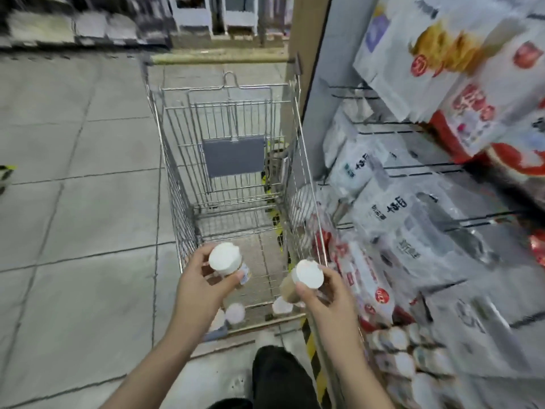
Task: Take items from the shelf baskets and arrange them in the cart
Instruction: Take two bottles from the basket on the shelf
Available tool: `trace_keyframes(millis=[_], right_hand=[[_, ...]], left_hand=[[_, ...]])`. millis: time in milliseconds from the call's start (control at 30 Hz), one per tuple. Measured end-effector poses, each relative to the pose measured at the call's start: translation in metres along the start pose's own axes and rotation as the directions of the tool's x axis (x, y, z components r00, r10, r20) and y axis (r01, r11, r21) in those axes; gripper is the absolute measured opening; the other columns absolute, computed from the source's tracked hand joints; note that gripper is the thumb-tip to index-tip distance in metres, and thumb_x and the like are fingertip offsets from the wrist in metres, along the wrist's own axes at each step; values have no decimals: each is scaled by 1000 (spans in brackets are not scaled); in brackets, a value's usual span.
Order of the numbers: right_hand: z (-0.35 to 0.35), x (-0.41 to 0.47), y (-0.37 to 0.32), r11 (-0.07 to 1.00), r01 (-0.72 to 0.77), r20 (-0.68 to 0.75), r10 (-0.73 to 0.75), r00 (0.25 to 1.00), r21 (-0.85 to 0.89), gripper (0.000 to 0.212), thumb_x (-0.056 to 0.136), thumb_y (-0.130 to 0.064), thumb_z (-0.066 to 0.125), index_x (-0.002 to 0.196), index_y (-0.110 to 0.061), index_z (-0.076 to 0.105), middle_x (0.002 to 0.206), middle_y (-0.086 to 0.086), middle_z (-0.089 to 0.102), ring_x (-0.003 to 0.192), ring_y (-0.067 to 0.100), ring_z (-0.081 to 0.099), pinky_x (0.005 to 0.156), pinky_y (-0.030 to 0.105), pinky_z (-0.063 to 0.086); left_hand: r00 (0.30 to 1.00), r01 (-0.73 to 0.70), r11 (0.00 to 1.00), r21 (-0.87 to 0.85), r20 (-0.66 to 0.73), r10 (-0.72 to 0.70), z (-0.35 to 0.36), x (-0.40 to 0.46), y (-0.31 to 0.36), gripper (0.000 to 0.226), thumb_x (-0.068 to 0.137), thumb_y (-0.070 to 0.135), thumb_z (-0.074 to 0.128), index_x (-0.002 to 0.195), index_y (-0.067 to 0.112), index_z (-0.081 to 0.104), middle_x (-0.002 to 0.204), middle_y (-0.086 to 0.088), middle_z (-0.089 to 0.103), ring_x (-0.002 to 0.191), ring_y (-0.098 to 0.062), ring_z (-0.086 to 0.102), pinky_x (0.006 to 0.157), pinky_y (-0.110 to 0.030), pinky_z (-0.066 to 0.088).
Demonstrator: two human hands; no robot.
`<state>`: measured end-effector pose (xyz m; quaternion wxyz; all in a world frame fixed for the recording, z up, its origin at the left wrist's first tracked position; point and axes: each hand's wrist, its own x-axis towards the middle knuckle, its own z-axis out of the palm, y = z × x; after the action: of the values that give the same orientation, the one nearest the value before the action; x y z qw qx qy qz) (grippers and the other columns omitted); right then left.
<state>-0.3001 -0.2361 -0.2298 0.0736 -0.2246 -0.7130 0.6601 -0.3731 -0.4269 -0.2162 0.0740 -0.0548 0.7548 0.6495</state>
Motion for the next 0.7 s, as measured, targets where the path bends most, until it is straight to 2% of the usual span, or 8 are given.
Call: trace_keyframes(millis=[100,200,300,367,500,567,633,700], right_hand=[[19,65,19,999,-44,8,44,999,-17,36,80,-14,75,112,-22,60,107,-9,67,96,1,63,81,19,53],[40,137,40,996,-91,4,91,996,-18,39,82,-9,73,116,-19,56,113,-4,65,99,4,62,85,19,50],[58,201,61,990,-138,-15,138,990,-23,39,82,-11,74,113,-26,55,111,-8,63,104,10,60,92,25,47],[71,248,82,983,-177,-31,176,984,-36,41,82,-9,74,116,-22,56,112,-5,64,106,12,60,95,28,47],[98,324,130,963,-248,-41,245,969,-102,42,84,-20,73,122,-22,55,111,-9,62,106,12,58,87,21,44],[114,355,155,949,-273,-75,264,962,-161,46,85,-23,72,128,-19,55,114,-6,63,106,13,58,86,23,44],[129,385,177,945,-300,-122,285,951,-133,46,86,-14,70,129,-14,54,114,-2,63,109,19,58,90,26,42],[143,413,198,948,-304,-153,287,946,-96,48,85,-6,69,130,-9,53,114,3,61,110,21,56,92,26,40]], left_hand=[[999,51,994,94,5,-52,17,52,-19,45,70,5,81,102,26,56,106,-1,62,94,-13,61,72,-18,51],[995,102,977,187,-21,-99,37,111,-38,51,70,12,82,110,25,53,114,-1,58,101,-18,59,88,-36,51],[991,129,966,222,-51,-120,58,165,-58,51,70,17,83,107,31,51,109,8,57,98,-11,56,81,-27,48],[985,165,952,258,-85,-148,74,206,-76,52,70,22,84,106,34,50,104,12,56,92,-4,53,72,-21,43],[974,214,942,258,-126,-187,104,281,-119,51,70,21,84,110,28,53,106,10,54,97,-10,51,82,-28,43],[968,234,937,260,-150,-200,118,313,-142,51,70,19,84,111,24,54,99,14,54,94,-9,51,76,-21,43],[964,245,939,242,-164,-209,130,344,-165,48,70,16,84,109,20,55,91,20,51,86,-7,51,65,-13,38],[963,254,932,260,-162,-218,142,371,-188,47,70,15,83,109,18,57,88,21,50,83,-6,50,64,-20,38]])
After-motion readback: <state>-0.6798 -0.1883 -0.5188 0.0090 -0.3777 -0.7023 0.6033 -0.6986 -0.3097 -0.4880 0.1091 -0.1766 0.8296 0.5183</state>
